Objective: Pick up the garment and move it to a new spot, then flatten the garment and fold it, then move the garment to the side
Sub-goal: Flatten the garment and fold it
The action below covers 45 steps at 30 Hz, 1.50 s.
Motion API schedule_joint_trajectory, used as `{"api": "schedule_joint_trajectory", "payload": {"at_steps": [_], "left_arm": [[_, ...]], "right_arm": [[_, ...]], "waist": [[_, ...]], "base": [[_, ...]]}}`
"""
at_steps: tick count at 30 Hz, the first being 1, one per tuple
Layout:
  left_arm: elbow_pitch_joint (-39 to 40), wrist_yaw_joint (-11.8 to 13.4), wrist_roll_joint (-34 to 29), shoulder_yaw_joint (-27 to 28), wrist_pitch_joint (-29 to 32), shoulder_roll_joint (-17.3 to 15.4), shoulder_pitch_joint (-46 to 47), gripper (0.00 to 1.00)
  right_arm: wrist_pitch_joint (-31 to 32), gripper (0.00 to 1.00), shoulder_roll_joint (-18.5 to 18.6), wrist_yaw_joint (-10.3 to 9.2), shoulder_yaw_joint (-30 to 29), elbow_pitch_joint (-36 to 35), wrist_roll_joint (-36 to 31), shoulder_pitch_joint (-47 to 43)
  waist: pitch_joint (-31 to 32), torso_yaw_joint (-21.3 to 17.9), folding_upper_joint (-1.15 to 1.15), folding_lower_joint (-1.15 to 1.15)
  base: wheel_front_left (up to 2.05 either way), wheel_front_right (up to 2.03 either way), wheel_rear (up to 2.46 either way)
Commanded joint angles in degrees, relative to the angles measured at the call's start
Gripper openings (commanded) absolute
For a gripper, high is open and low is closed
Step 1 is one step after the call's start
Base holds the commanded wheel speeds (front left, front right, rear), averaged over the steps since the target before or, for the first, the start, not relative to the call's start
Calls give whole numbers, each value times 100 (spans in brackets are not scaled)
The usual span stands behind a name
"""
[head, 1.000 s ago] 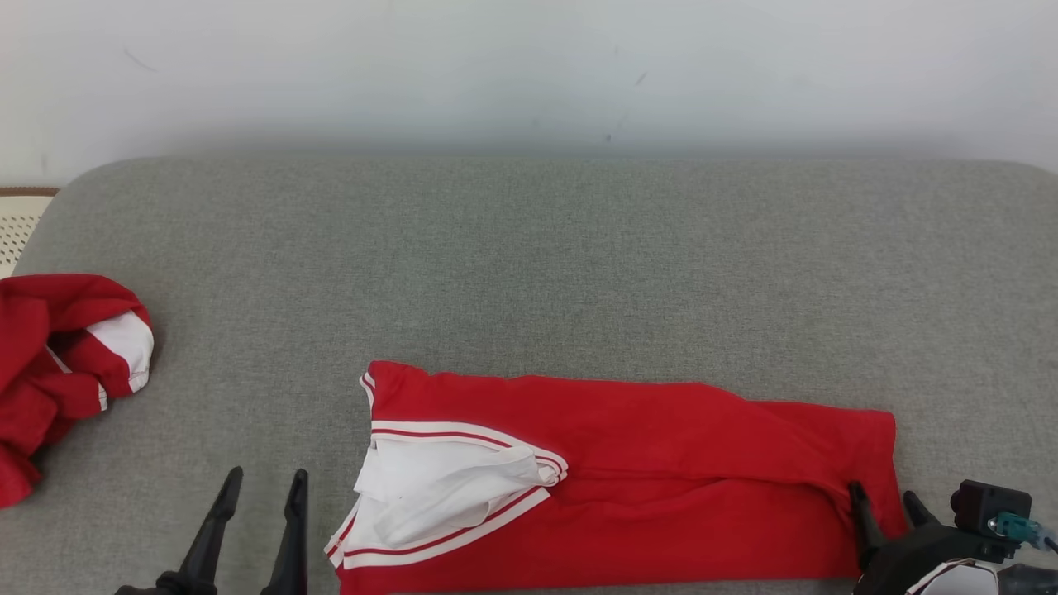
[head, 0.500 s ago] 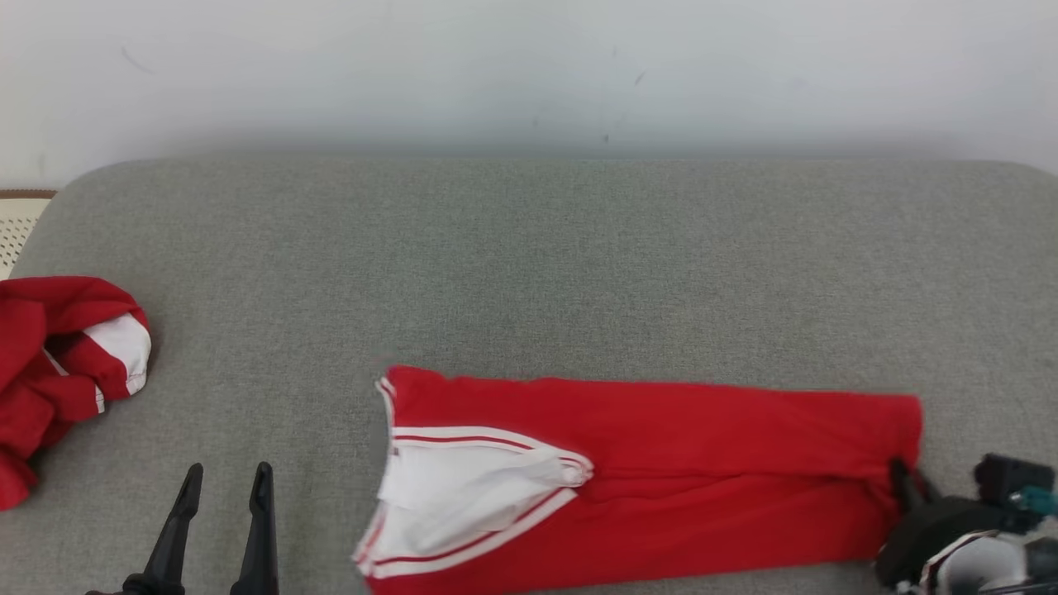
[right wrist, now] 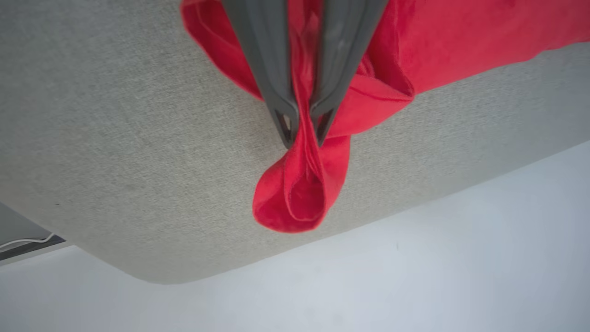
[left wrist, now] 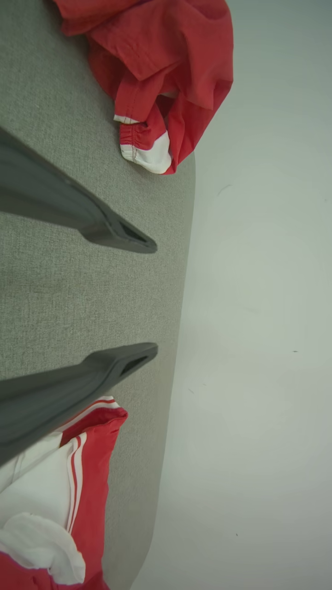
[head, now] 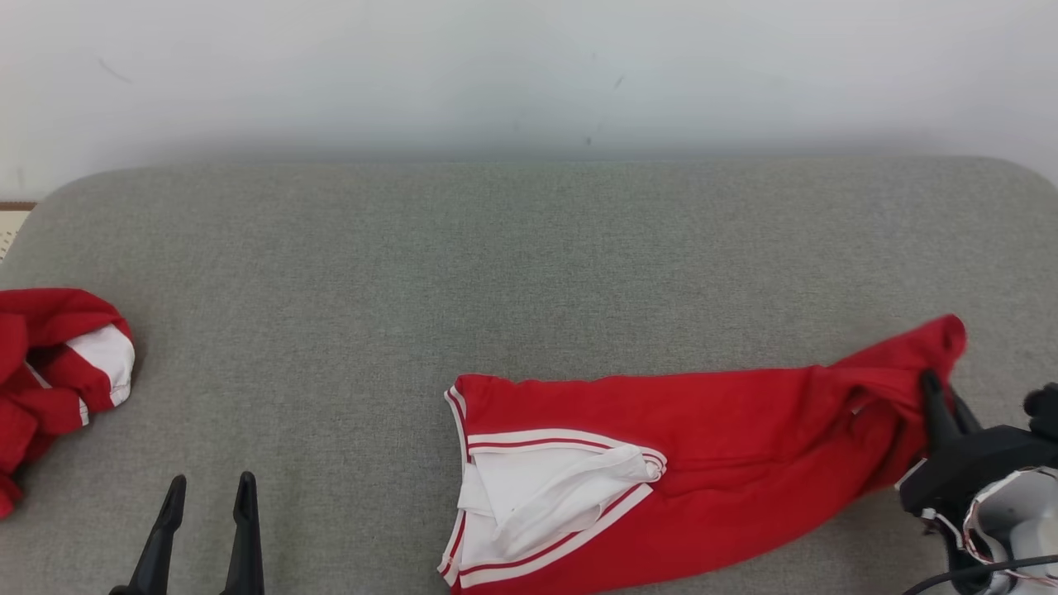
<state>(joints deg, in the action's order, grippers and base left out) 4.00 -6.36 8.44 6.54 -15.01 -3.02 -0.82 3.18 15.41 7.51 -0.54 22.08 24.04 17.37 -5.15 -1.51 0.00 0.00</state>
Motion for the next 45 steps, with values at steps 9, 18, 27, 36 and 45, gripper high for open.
{"api": "schedule_joint_trajectory", "payload": {"at_steps": [9,18,27,36,45], "left_arm": [[-73,18,73,-1,-23,11,-82,100],[-185,48,147,-110,-23,11,41,100],[-287,83,160,-244,-23,11,97,100],[-413,34,195,-369,-23,10,212,100],[-575,10,252,-471,-23,11,312,100]], "right_arm": [[840,0,-318,-1,781,-1856,1317,-527],[1442,0,-751,0,1484,-2872,2017,-719],[1476,0,-1060,0,2101,-2708,2025,-554],[1077,0,-1226,0,2649,-1720,1608,-256],[404,0,-1258,0,2993,-617,1773,136]], "waist": [[59,-46,0,0],[18,127,0,0],[17,371,0,0],[-30,684,0,0],[-94,929,0,0]], "base": [[0,0,0],[0,0,0],[0,0,0],[0,0,0],[0,0,0]]}}
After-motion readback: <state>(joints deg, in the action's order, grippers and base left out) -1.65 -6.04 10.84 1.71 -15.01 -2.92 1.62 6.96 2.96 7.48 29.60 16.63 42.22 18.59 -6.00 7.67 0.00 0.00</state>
